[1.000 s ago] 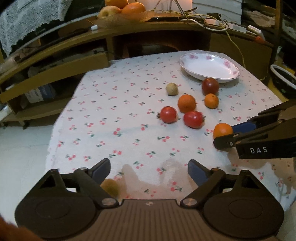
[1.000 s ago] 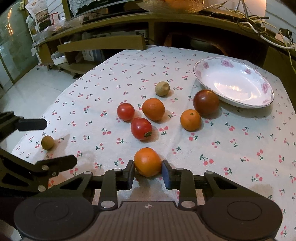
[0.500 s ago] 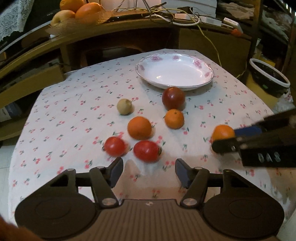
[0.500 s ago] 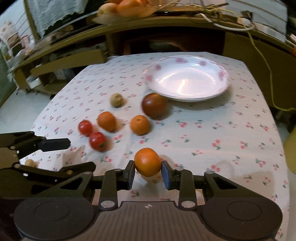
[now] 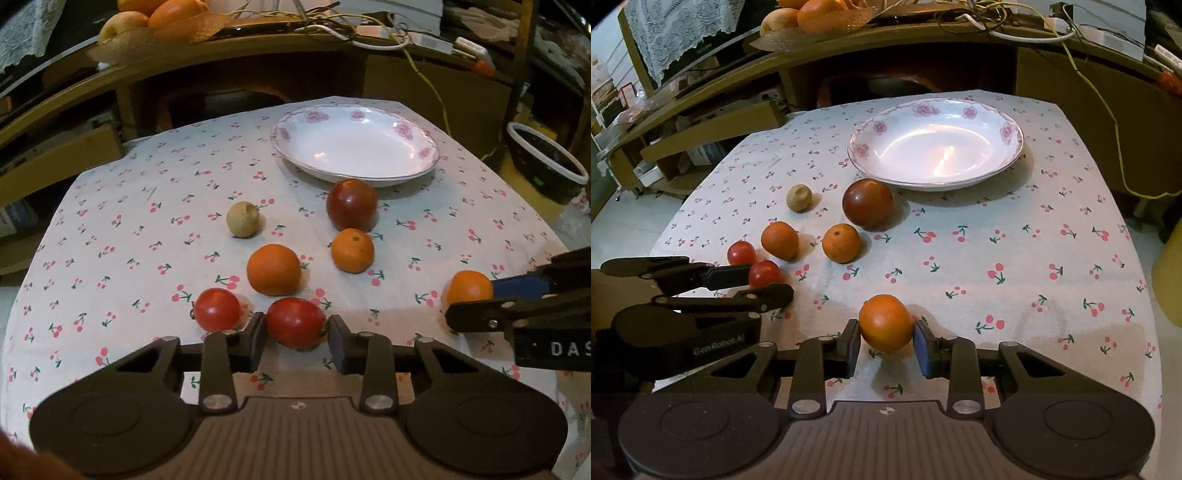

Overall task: Organize fruits
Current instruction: 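Carry the orange and the red tomato with both tools over the white plate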

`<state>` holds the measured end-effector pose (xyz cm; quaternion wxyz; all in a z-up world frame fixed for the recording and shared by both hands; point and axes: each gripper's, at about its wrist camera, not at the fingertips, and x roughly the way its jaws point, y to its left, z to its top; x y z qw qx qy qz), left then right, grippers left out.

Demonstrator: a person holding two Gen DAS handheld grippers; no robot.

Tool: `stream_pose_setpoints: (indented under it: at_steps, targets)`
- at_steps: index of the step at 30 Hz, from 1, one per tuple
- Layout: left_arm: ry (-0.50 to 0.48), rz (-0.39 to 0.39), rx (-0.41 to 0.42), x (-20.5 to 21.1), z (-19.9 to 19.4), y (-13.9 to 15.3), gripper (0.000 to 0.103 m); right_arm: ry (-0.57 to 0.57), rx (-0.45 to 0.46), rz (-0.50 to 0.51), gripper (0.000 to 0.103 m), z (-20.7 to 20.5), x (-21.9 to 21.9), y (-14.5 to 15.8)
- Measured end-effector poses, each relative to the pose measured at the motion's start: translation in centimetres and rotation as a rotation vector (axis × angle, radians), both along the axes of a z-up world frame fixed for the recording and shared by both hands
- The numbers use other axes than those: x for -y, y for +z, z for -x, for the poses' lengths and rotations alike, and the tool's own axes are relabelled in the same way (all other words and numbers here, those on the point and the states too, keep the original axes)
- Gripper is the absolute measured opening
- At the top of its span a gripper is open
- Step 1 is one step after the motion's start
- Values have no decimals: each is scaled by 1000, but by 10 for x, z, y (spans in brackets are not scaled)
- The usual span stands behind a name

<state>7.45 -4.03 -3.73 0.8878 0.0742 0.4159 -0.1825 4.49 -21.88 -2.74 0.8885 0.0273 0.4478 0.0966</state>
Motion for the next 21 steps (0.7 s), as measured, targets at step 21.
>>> stream_pose_setpoints:
  at_steps: [21]
  targets:
    - [-85,42,-15,-12,36,13,40,45,5,25,32,3,-10,-2]
